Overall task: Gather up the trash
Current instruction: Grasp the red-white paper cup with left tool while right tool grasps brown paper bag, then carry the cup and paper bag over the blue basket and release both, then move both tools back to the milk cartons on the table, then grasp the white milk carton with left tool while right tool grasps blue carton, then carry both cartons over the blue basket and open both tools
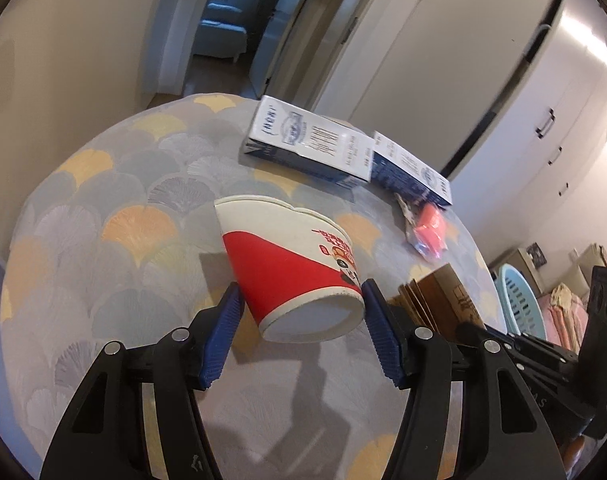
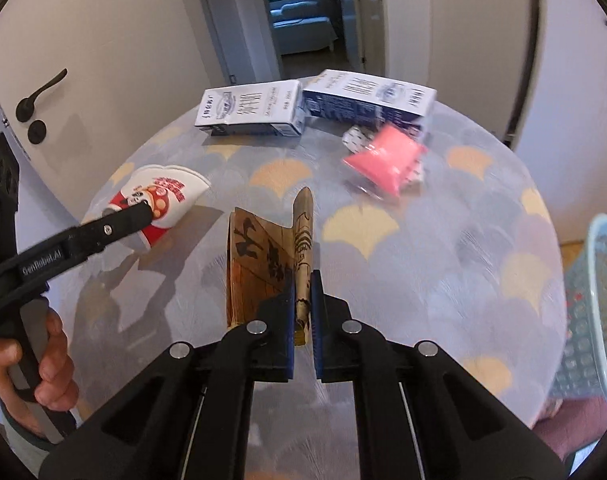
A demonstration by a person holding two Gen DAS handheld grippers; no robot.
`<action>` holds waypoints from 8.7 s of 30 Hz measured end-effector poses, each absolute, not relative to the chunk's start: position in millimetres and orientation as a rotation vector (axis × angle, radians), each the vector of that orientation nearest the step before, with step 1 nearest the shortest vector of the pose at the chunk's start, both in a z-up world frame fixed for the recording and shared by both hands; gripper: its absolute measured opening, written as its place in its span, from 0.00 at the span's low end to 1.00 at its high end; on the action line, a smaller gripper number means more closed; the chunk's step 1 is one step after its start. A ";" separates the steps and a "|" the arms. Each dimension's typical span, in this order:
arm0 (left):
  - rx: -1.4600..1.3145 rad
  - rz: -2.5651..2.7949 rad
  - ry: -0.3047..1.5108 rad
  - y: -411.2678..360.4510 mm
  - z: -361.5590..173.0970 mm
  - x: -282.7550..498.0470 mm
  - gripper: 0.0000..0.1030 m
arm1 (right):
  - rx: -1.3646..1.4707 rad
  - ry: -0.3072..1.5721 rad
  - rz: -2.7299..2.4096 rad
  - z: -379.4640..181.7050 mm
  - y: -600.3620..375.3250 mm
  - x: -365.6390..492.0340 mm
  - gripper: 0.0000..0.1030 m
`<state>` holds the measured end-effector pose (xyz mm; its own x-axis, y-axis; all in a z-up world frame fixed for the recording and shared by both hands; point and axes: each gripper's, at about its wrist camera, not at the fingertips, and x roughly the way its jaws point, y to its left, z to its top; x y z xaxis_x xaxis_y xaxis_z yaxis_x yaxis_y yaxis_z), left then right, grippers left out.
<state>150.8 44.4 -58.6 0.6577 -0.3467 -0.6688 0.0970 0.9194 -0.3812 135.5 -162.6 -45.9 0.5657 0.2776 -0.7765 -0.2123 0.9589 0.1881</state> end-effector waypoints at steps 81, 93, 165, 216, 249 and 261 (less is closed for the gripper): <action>0.086 -0.845 0.769 -372.9 -29.8 183.7 0.73 | 0.585 0.775 -0.533 -56.4 -553.6 65.4 0.19; -0.052 -0.728 0.637 -279.2 25.2 184.7 0.73 | 0.493 0.681 -0.420 -6.7 -486.5 75.2 0.40; 0.057 -0.416 0.903 -19.0 -64.3 304.8 0.90 | -0.004 0.832 0.301 -26.1 -208.0 348.3 0.83; -0.018 -0.284 0.929 21.9 -79.3 103.6 0.51 | -0.020 0.957 0.365 -62.4 -162.9 90.6 0.55; 0.031 -0.454 0.687 -94.3 10.6 119.3 0.51 | 0.102 0.714 0.077 11.4 -270.8 87.4 0.51; 0.112 -0.763 0.723 -273.6 15.1 155.0 0.51 | 0.362 0.735 -0.263 -4.3 -436.8 68.4 0.51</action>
<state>155.0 -273.6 15.1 0.4970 -0.5916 -0.6348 0.6651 0.7296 -0.1592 68.4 -436.8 -4.3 0.7135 -0.1071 -0.6924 0.3569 0.9060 0.2276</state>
